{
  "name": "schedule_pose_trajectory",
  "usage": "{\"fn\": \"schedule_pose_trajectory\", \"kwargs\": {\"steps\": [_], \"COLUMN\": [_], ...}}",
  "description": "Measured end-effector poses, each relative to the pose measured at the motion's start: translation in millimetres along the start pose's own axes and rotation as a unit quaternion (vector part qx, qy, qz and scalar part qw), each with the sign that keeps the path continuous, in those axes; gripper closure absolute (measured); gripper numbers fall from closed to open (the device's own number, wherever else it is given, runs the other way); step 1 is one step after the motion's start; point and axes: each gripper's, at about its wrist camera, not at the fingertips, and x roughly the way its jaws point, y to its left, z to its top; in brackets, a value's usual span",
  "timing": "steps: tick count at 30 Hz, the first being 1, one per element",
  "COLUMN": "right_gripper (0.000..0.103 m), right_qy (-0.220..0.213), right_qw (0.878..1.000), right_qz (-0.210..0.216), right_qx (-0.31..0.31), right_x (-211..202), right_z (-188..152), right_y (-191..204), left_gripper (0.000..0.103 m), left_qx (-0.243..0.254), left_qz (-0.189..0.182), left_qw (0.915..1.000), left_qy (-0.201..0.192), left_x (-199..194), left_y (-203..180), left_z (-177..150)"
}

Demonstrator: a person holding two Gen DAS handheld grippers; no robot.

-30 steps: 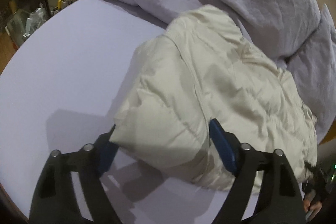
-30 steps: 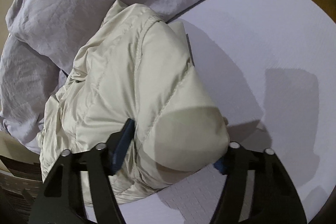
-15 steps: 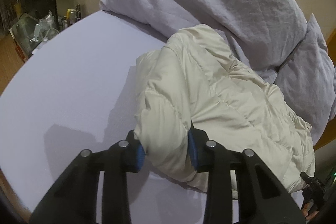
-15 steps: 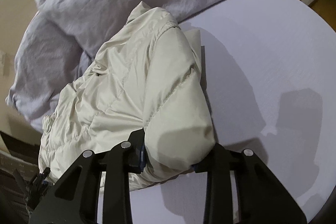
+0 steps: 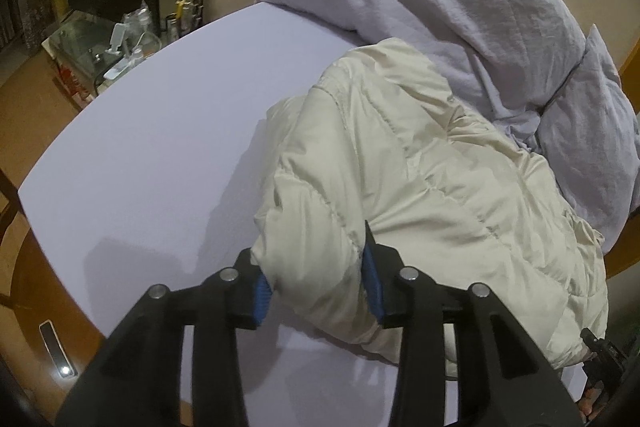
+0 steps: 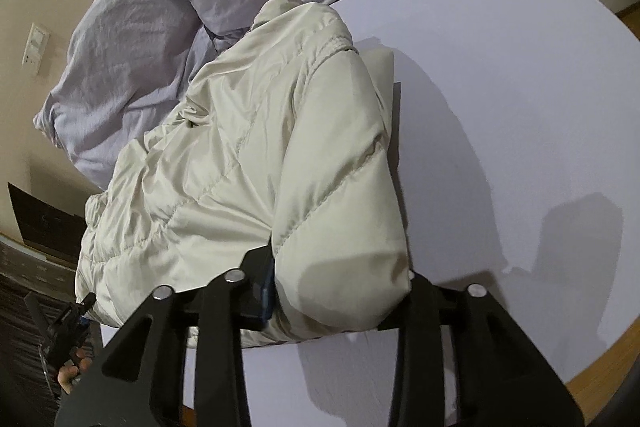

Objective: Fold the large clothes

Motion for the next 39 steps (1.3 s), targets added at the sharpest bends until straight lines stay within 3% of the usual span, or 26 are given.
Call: {"fn": "schedule_pose_trajectory", "kwargs": {"steps": [3,5,10,18,24,27,31,35,39], "right_gripper": [0.048,0.038,0.036,0.036,0.036,0.030,0.024,0.023,0.023], "right_qy": [-0.008,-0.030,-0.071,-0.054,-0.008,-0.014,-0.022,-0.027,-0.028], "right_qw": [0.999,0.998,0.991,0.975,0.968,0.961,0.952,0.950,0.950], "right_qz": [-0.032,-0.058,-0.088,-0.078,-0.098,-0.112,-0.129,-0.136,-0.138], "right_qx": [-0.009,-0.022,-0.068,-0.204,-0.233,-0.254,-0.278,-0.281,-0.280], "right_x": [-13.7,-24.3,-44.5,-17.8,21.0,31.2,39.1,43.0,43.5], "right_z": [3.8,8.2,22.4,-0.8,-20.4,-28.1,-37.3,-41.3,-42.2], "right_y": [-2.7,-1.2,12.2,82.7,91.6,91.0,92.2,91.6,89.7], "left_gripper": [0.052,0.036,0.020,0.016,0.016,0.020,0.043,0.065,0.072], "left_qx": [-0.010,-0.018,-0.028,-0.054,-0.080,-0.091,-0.097,-0.109,-0.097], "left_qz": [0.010,0.009,0.007,0.010,0.006,0.003,-0.001,-0.028,-0.055], "left_qw": [0.9999,0.9998,0.9996,0.9985,0.9967,0.9958,0.9953,0.9935,0.9933], "left_qy": [-0.002,0.000,-0.003,0.006,0.013,0.009,-0.003,-0.016,-0.032], "left_x": [-1.3,-1.0,3.1,20.0,30.4,32.0,27.3,15.9,1.0], "left_y": [1.5,3.0,2.0,0.0,0.9,-0.7,-2.5,-3.3,-15.6], "left_z": [-1.5,-0.7,3.6,10.0,11.8,13.7,16.6,22.9,29.5]}}
